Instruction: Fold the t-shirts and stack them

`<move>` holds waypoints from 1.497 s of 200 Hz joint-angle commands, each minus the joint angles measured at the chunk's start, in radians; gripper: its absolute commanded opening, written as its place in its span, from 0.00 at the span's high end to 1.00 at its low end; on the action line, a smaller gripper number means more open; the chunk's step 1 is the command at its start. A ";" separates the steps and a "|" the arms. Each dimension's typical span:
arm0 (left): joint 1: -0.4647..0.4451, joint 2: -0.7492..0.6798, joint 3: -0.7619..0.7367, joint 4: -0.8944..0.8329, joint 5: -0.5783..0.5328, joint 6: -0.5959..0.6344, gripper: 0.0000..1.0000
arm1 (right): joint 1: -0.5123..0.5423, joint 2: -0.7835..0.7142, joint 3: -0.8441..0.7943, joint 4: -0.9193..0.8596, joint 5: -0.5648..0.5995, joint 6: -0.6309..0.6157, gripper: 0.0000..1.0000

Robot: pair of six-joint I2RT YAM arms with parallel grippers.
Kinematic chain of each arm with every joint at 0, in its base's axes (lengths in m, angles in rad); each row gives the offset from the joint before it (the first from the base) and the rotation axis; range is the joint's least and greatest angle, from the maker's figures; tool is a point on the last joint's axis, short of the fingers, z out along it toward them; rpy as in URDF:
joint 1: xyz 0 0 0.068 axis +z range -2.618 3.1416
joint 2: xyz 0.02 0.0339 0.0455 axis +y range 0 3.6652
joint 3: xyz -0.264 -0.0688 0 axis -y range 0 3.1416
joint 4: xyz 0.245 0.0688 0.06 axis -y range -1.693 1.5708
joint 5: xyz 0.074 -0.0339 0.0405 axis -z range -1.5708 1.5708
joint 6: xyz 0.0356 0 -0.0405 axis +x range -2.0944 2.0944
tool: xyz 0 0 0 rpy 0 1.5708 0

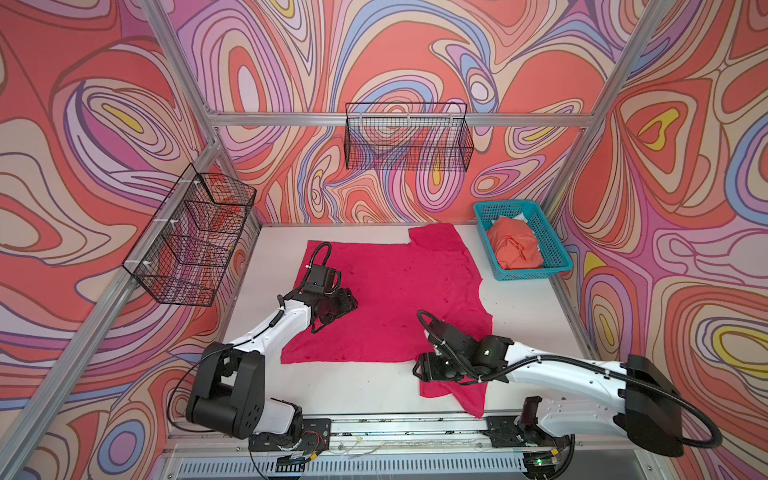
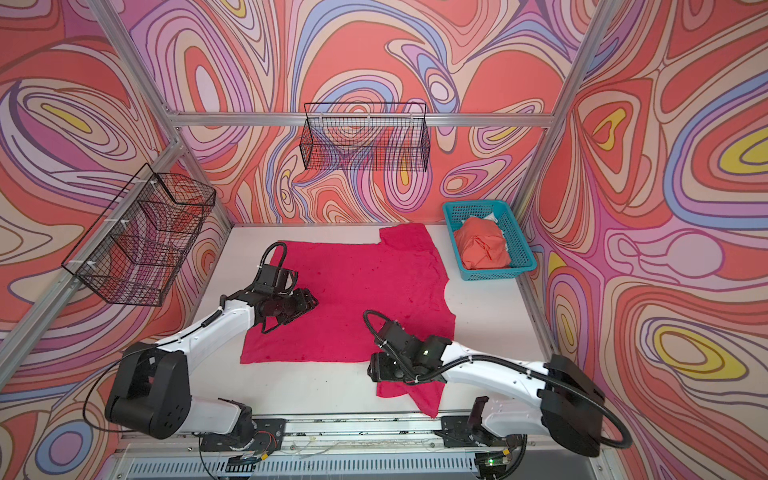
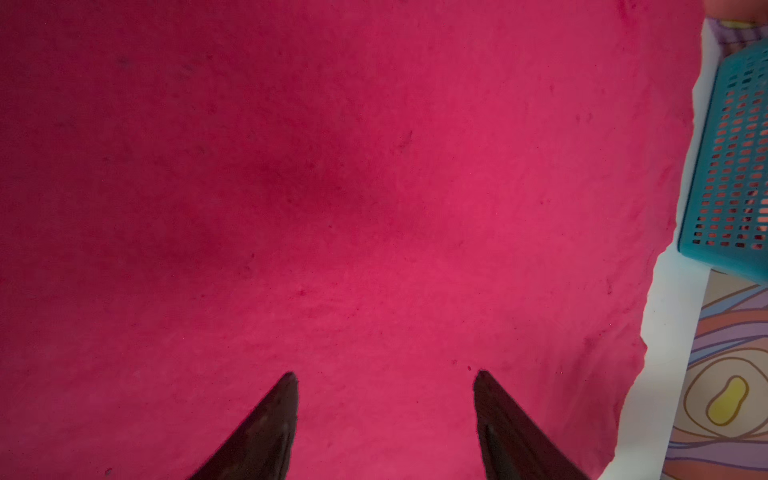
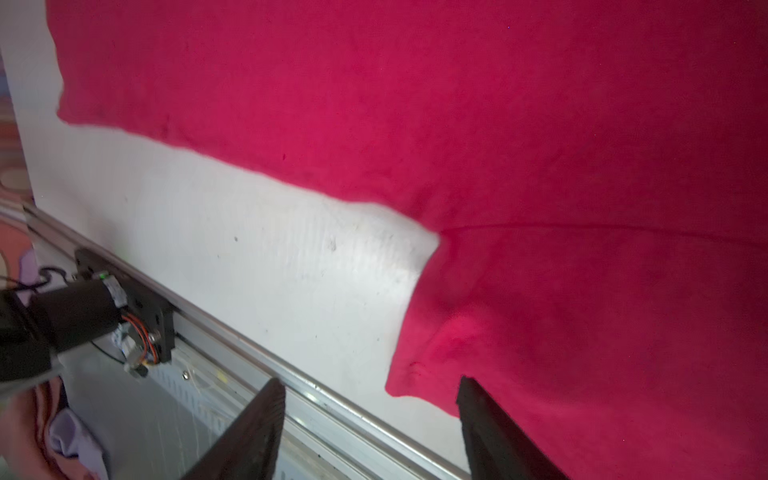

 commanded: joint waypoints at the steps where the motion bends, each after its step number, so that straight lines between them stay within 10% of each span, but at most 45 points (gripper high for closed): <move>1: -0.013 0.088 0.054 -0.031 0.028 0.046 0.31 | -0.100 -0.014 -0.046 -0.154 0.105 0.005 0.31; 90: -0.011 0.324 0.173 -0.084 -0.062 0.121 0.33 | -0.435 0.239 -0.079 0.037 0.171 -0.196 0.31; 200: -0.010 0.271 0.262 -0.101 -0.075 0.177 0.33 | -0.523 0.361 0.363 -0.150 0.130 -0.439 0.32; 299: 0.164 0.531 0.608 -0.102 -0.138 0.254 0.34 | -0.659 0.906 0.871 0.010 0.134 -0.577 0.37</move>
